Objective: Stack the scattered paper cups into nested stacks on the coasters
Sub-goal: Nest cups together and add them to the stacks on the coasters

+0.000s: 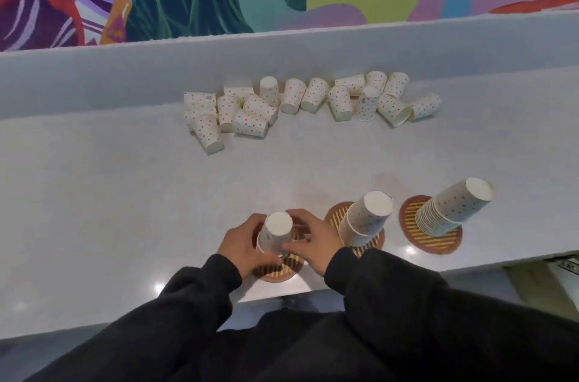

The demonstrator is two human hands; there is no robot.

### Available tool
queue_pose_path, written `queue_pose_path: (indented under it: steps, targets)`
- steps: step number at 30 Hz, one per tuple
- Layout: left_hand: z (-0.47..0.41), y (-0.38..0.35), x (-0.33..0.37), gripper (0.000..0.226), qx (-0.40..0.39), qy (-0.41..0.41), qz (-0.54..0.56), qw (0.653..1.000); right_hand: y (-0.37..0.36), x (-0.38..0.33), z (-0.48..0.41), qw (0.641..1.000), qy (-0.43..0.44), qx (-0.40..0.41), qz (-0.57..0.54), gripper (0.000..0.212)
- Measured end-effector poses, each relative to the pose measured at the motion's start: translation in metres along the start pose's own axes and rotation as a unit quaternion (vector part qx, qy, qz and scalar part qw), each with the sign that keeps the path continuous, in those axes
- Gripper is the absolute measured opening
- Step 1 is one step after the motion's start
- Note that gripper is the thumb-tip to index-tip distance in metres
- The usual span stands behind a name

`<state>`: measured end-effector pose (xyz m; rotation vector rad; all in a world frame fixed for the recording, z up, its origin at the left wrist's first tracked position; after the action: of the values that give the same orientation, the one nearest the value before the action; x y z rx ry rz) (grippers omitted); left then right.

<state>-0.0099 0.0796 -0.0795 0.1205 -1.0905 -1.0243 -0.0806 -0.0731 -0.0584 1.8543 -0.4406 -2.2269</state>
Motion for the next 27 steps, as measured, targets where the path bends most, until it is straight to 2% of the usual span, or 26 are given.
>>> queue_pose_path:
  steps: [5, 12, 27]
  targets:
    - [-0.006, -0.007, 0.002, 0.087, 0.009, -0.032, -0.053, 0.998, -0.011, 0.009, 0.011, 0.998, 0.009, -0.002, 0.060, 0.073]
    - [-0.004, -0.007, 0.012, 0.085, 0.021, -0.078, -0.097, 0.992, -0.026, 0.032, 0.007, 0.982, 0.011, -0.040, 0.185, 0.077]
    - [-0.011, -0.012, -0.004, 0.087, 0.026, -0.077, -0.101, 0.992, -0.030, 0.048, -0.003, 0.979, 0.035, -0.005, 0.201, 0.070]
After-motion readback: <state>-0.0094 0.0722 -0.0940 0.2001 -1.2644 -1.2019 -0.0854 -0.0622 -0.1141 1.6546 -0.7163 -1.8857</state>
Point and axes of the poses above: each hand's wrist, its own z-axis away from the middle knuckle, its own y-axis out of the back of the hand, x = y × z, the point moved 9 cm from there along -z, towards the middle knuckle, and after that the axes turned 12 degrees about y, right-handed, at the moved point
